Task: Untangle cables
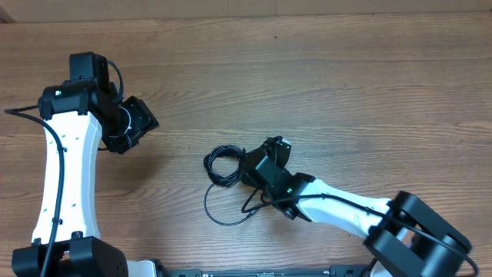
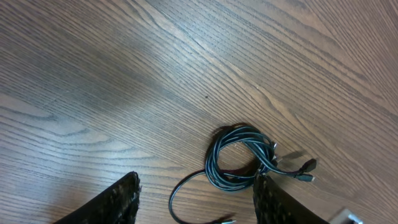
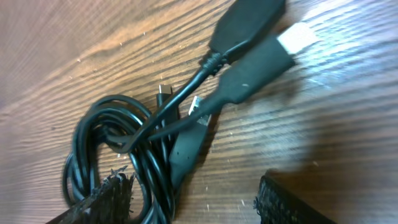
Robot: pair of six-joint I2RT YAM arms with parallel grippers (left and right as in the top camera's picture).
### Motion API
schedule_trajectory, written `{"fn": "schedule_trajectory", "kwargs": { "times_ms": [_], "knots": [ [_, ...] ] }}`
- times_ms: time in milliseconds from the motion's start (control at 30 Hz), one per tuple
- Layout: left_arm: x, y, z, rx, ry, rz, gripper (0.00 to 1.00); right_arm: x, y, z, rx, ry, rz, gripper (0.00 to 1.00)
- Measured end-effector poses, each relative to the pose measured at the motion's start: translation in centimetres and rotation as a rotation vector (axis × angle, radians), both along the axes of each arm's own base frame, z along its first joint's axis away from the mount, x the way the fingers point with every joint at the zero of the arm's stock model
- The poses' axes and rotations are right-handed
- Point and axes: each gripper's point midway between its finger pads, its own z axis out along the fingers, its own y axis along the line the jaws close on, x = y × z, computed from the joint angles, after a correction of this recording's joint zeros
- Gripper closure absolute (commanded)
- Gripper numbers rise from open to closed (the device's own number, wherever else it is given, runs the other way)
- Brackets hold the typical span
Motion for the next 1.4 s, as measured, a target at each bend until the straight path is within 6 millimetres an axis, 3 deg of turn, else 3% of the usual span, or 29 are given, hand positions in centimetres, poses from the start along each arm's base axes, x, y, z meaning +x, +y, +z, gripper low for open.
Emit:
{"fn": "schedule_trajectory", "kwargs": {
  "times_ms": [100,167,400,700,833,933,1067,1133,1233,1400],
  "knots": [
    [0.0,0.0,0.0,-0.002,0.000,0.000,0.40,0.2,0.8,-0.5,-0.042,0.008,0.020,0.39],
    [0.0,-0.1,0.0,-0.003,0.000,-0.001,0.39,0.3,1.5,-0.6,-0.051,0.009,0.031,0.47],
    [0.0,-0.1,0.0,-0.003,0.000,-0.001,0.40,0.0,1.9,-1.2,-0.083,0.041,0.060,0.95],
    [-0.3,-0.1,-0.1,-0.005,0.013,-0.001,0.47,-0.7,3.2,-0.6,0.004,0.108,0.121,0.96],
    [-0.7,-0.3,-0.1,-0.012,0.023,-0.021,0.49,0.3,2.2,2.0,0.064,0.114,0.125,0.96],
    [-0.5,-1.9,0.4,-0.085,-0.021,-0.143,0.46,1.7,1.2,5.4,0.141,0.076,0.118,0.96],
    [-0.7,-6.0,2.3,-0.283,-0.147,-0.403,0.39,3.0,0.7,10.3,0.249,-0.017,0.181,0.96],
    [-0.9,-7.3,3.2,-0.356,-0.197,-0.481,0.46,2.7,1.1,11.7,0.271,-0.051,0.251,0.96],
    [-1.2,-9.7,4.7,-0.456,-0.276,-0.592,0.50,1.9,1.6,12.5,0.272,-0.082,0.350,0.96],
    [-2.0,-12.7,5.4,-0.520,-0.295,-0.692,0.50,1.4,2.1,12.8,0.261,-0.112,0.435,0.96]
  ]
}}
